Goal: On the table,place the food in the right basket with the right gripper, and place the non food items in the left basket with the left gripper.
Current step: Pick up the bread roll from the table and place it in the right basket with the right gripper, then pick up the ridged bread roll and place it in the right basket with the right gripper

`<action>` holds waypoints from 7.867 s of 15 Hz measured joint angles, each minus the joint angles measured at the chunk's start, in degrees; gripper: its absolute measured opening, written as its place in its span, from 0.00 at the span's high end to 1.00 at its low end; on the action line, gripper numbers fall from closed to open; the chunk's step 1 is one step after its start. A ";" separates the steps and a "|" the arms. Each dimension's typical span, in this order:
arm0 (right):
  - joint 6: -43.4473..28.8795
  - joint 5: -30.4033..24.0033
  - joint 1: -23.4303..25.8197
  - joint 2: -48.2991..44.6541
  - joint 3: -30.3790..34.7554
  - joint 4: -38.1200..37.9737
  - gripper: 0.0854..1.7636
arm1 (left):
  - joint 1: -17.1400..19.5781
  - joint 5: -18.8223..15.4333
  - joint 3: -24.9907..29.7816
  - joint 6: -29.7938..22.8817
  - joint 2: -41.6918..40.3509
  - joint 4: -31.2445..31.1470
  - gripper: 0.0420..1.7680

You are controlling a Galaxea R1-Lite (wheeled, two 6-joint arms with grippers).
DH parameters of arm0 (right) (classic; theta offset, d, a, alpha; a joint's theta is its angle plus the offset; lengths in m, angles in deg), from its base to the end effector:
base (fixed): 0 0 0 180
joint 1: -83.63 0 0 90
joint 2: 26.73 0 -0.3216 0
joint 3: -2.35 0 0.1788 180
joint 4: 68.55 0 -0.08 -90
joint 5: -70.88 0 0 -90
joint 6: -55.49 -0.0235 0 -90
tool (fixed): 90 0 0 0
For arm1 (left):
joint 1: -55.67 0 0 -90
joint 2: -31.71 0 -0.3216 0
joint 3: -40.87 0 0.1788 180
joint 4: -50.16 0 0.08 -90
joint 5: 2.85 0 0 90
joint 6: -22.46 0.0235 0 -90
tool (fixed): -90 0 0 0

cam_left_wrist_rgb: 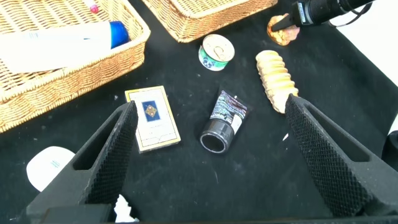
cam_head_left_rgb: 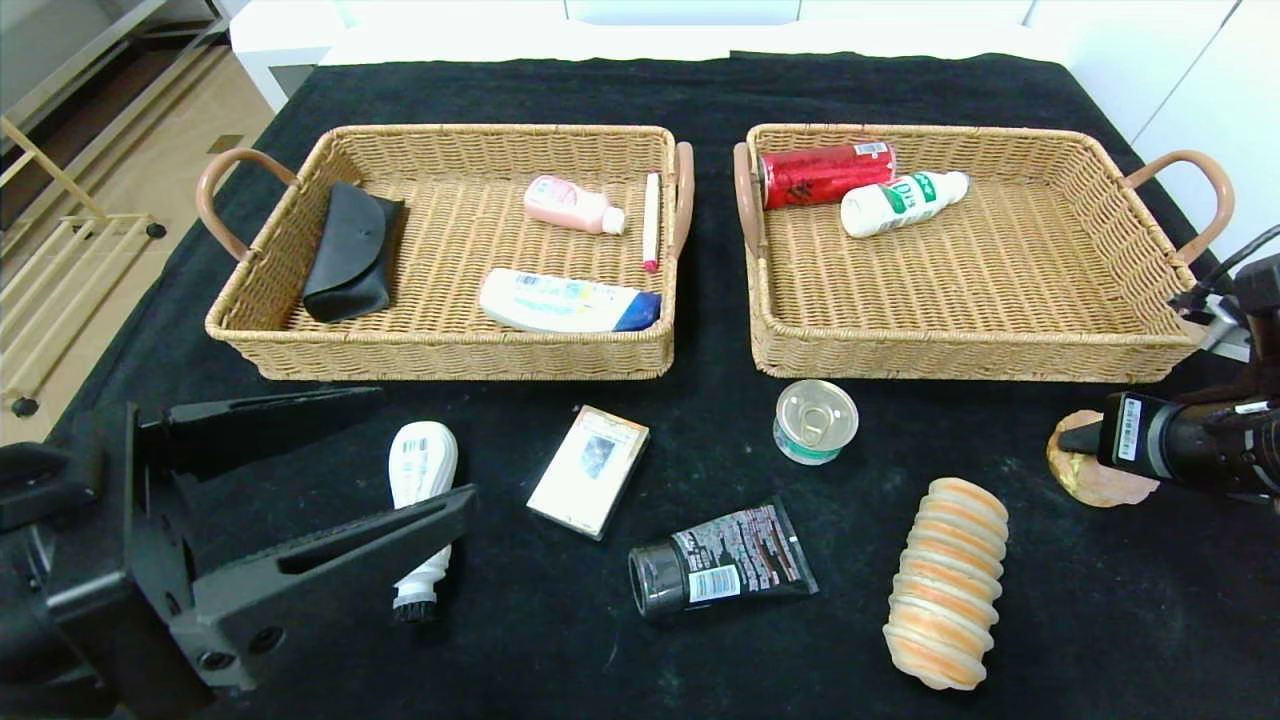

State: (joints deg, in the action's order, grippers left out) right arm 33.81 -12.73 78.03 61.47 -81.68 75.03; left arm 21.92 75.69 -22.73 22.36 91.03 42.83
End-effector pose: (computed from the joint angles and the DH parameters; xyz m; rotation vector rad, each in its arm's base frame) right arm 0.2458 0.0215 0.2412 0.2886 0.6919 -0.1460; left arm 0.0948 -0.0689 0.2844 0.0089 0.0543 -0.7888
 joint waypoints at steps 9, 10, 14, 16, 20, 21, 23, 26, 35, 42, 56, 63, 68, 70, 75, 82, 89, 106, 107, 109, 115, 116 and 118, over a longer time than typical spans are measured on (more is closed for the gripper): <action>0.16 -0.20 -0.02 -0.72 -0.04 -0.39 0.54 | -0.04 0.00 0.05 0.00 0.10 0.09 0.03; 0.16 -0.20 -0.18 -1.40 -0.02 -0.63 0.54 | -0.04 0.02 0.05 0.00 0.10 0.09 0.03; 0.17 0.17 -2.28 -5.49 -0.02 -2.04 0.54 | -0.04 0.02 0.05 0.05 0.10 0.06 0.03; 0.22 0.28 -3.63 -7.78 -0.24 -3.95 0.54 | -0.06 0.02 0.05 0.10 0.10 0.04 0.03; 1.85 0.46 -5.73 -11.08 -3.47 -8.16 0.54 | -0.04 0.09 0.05 0.10 0.10 0.04 0.03; 2.15 0.55 -6.11 -11.30 -5.42 -9.64 0.54 | -0.04 0.09 0.05 0.10 0.07 0.06 0.03; 2.69 1.10 -6.47 -10.80 -10.07 -12.15 0.54 | -0.01 0.09 0.00 0.10 0.02 0.06 0.03; 4.69 3.08 -6.72 -7.02 -18.20 -13.64 0.54 | 0.00 0.09 -0.06 0.10 -0.04 0.10 0.03; 6.21 4.79 -6.19 8.27 -34.82 -2.15 0.54 | 0.07 0.09 -0.12 0.10 -0.32 0.09 0.03; 6.21 6.49 -3.63 15.13 -35.01 11.15 0.54 | 0.00 0.11 0.05 0.37 -0.32 0.10 0.03; 6.23 6.45 -3.69 16.35 -33.88 10.97 0.26 | 0.00 0.09 0.13 0.54 -0.43 0.01 0.03; 6.58 6.47 -4.13 14.82 -32.41 10.03 0.13 | -0.09 0.09 0.32 0.62 -0.30 0.01 0.03; 6.67 6.69 -6.25 11.97 -31.26 4.77 0.08 | -0.09 0.11 0.24 1.35 -0.37 0.00 0.03; 6.40 8.07 -9.07 9.16 -30.12 -1.22 0.07 | -0.09 0.17 0.29 1.39 -0.43 0.01 0.03; -0.63 9.07 -16.77 0.77 -26.95 -15.30 0.05 | -0.09 0.28 0.32 1.50 -0.56 0.01 0.03; -13.84 9.20 -21.75 -3.22 -18.71 -21.59 0.04 | -0.15 1.07 0.16 2.10 -0.94 -1.18 0.03; -20.50 7.36 -26.15 -0.69 -13.07 -21.61 0.04 | -0.11 1.07 0.13 2.10 -1.02 -1.21 0.03; -24.50 2.82 -27.22 4.44 -9.55 -21.47 0.04 | -0.11 1.29 0.13 2.18 -1.11 -1.21 0.03; -24.48 2.79 -27.37 4.63 -9.53 -21.48 0.04 | -0.11 1.32 0.13 2.22 -1.11 -1.23 0.03; -24.53 2.78 -27.61 4.88 -9.51 -21.48 0.04 | -0.11 1.38 0.13 2.29 -1.22 -1.21 0.03; -24.54 1.73 -27.56 5.71 -9.42 -21.48 0.37 | -0.11 1.40 0.05 2.29 -1.44 -1.21 0.03; -24.54 1.73 -27.48 5.85 -9.42 -21.47 0.44 | -0.11 1.40 0.05 2.29 -1.44 -1.21 0.03; -24.59 1.77 -27.44 6.12 -9.42 -21.47 0.54 | -0.11 1.43 0.05 2.29 -1.46 -1.21 0.03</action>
State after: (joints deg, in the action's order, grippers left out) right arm 9.22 -10.96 50.59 67.59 -91.10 53.56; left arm 21.81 77.11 -22.68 24.65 89.57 41.62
